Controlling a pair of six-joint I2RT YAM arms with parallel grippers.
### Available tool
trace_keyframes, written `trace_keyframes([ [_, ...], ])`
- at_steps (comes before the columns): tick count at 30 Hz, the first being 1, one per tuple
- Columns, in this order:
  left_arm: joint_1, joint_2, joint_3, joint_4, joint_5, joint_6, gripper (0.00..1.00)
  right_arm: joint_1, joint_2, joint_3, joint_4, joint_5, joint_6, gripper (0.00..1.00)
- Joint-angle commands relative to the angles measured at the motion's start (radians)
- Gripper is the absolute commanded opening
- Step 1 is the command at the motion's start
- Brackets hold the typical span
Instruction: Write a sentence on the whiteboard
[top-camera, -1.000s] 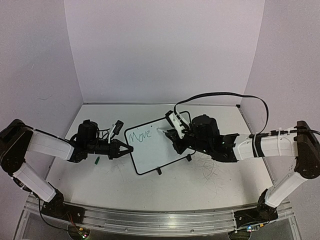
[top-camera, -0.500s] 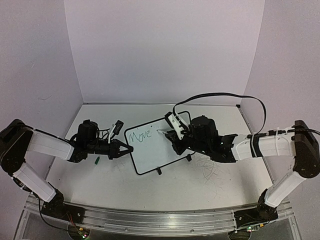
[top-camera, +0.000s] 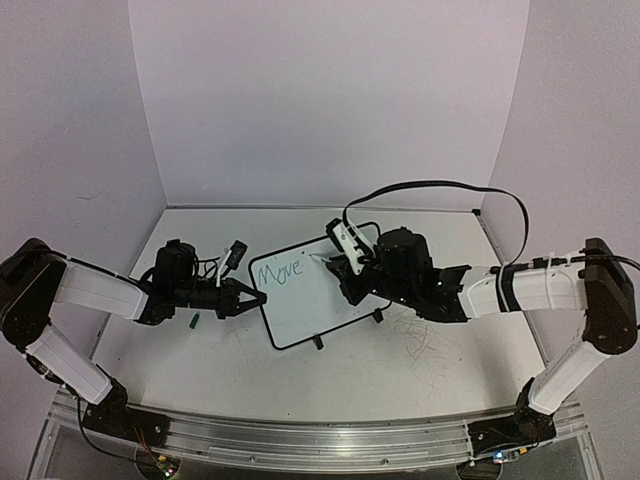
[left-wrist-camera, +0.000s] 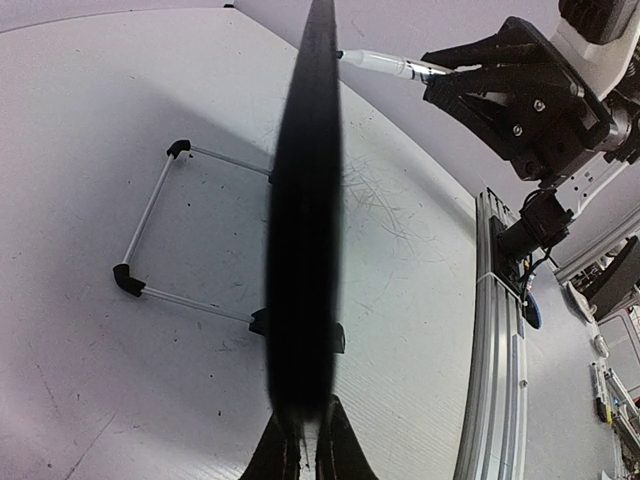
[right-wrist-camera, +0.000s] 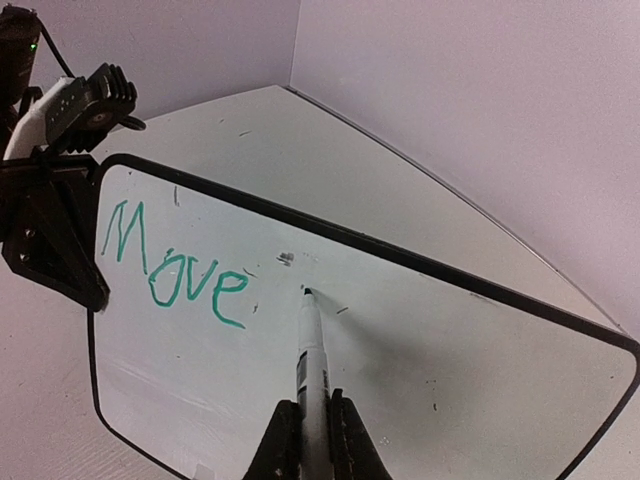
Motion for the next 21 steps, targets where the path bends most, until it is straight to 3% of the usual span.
trace_keyframes([
  [1,0.001,-0.013,0.021,-0.035,-0.027,0.063,0.0,-0.001,0.018,0.031,0.035,0.012,0.019,0.0],
  [21,0.002,-0.019,0.018,-0.036,-0.03,0.064,0.0,0.0,-0.01,-0.036,0.01,0.018,0.061,0.0],
])
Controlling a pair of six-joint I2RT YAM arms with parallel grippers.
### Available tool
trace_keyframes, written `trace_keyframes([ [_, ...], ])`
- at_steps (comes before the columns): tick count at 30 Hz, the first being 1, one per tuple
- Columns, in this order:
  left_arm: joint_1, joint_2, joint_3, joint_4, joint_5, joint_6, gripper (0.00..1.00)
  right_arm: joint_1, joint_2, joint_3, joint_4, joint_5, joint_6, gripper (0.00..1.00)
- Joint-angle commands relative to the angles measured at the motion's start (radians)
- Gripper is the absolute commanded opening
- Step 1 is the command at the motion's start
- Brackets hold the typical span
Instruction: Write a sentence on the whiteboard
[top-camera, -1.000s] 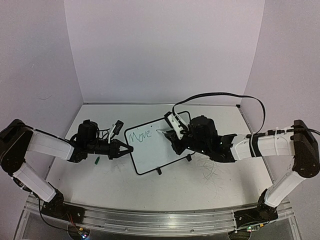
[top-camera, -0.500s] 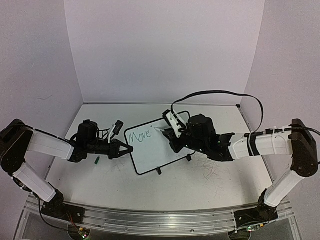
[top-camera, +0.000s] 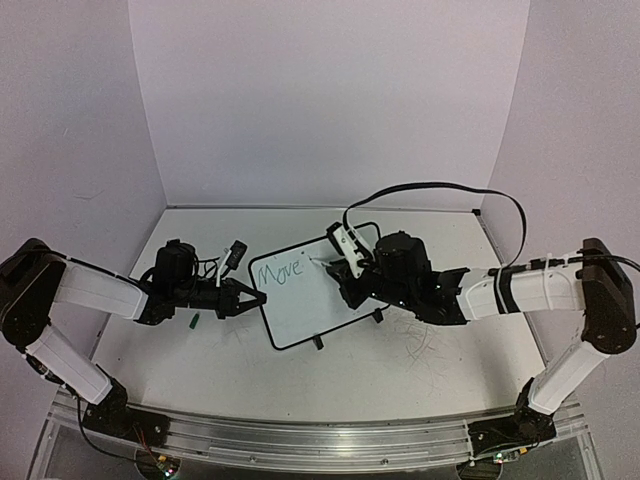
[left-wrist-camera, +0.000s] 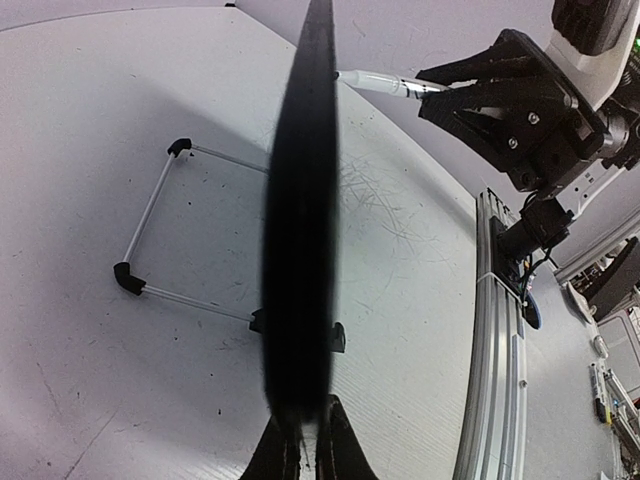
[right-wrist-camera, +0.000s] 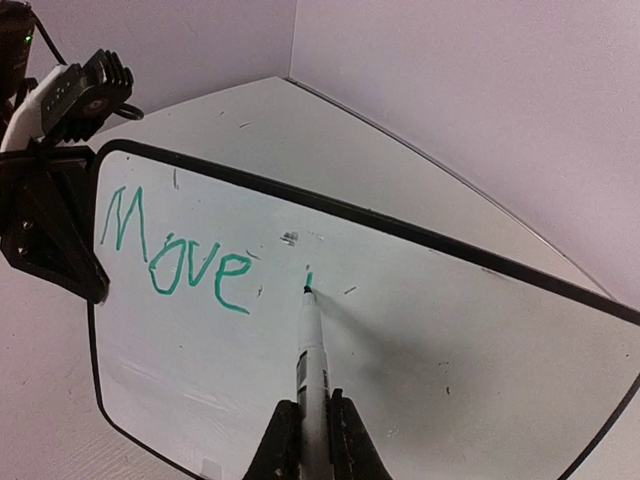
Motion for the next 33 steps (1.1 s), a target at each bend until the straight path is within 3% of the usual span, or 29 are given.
trace_keyframes([
  [1,0.002,-0.018,0.019,-0.03,-0.029,0.064,0.0,0.0,-0.017,-0.022,0.006,0.01,0.028,0.0],
  [33,0.002,-0.012,0.021,-0.035,-0.021,0.066,0.0,-0.003,0.004,0.03,0.049,0.093,0.036,0.0],
])
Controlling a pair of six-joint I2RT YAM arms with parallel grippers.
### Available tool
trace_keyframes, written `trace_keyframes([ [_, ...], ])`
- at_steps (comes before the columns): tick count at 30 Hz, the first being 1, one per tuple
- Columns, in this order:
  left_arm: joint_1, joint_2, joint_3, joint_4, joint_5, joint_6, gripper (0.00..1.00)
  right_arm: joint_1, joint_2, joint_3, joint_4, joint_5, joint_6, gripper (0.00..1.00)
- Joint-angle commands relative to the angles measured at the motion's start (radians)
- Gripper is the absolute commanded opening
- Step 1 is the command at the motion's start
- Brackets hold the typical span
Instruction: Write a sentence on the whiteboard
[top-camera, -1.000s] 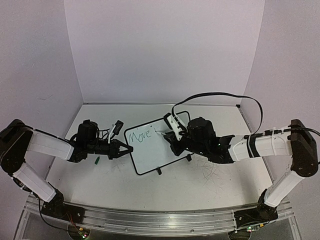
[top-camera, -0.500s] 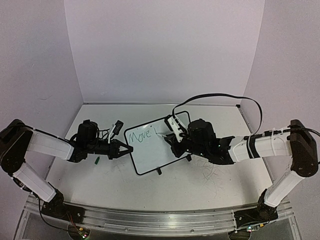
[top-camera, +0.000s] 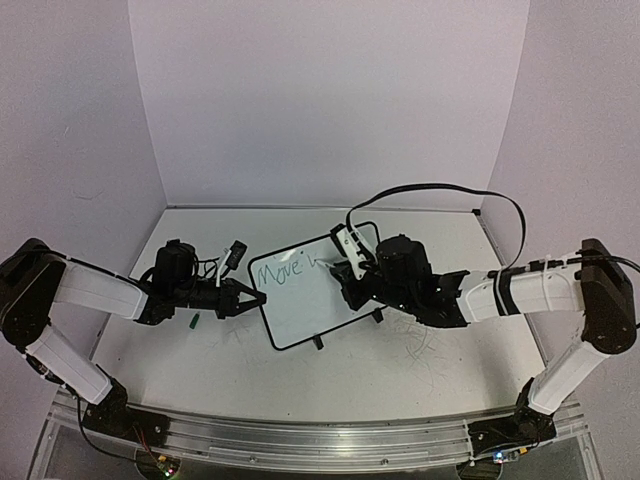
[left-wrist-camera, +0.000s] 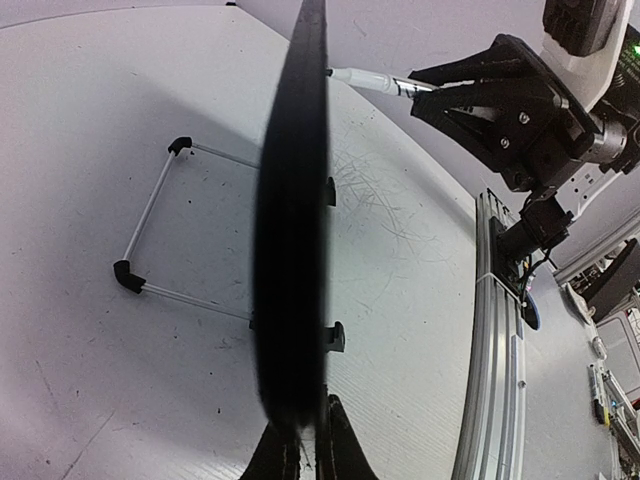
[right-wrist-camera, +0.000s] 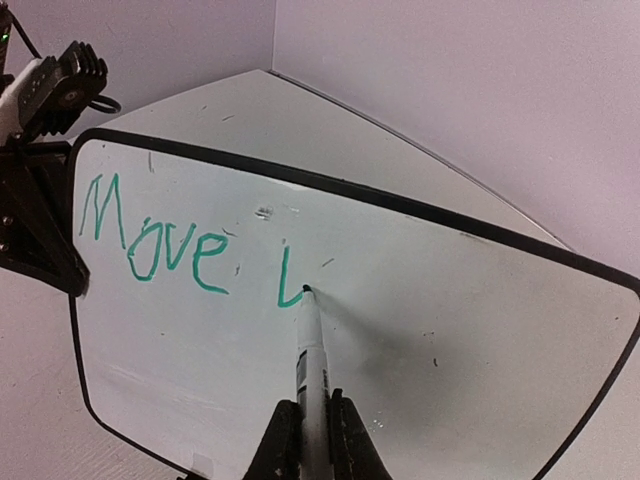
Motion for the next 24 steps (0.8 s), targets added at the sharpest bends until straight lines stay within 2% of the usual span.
trace_keyframes([
  [1,0.002,-0.012,0.02,-0.033,-0.02,0.07,0.0,-0.004,0.005,0.051,0.04,0.053,0.007,0.0],
  [24,0.002,-0.012,0.023,-0.035,-0.025,0.07,0.0,-0.008,-0.027,-0.024,0.012,0.023,0.047,0.0],
])
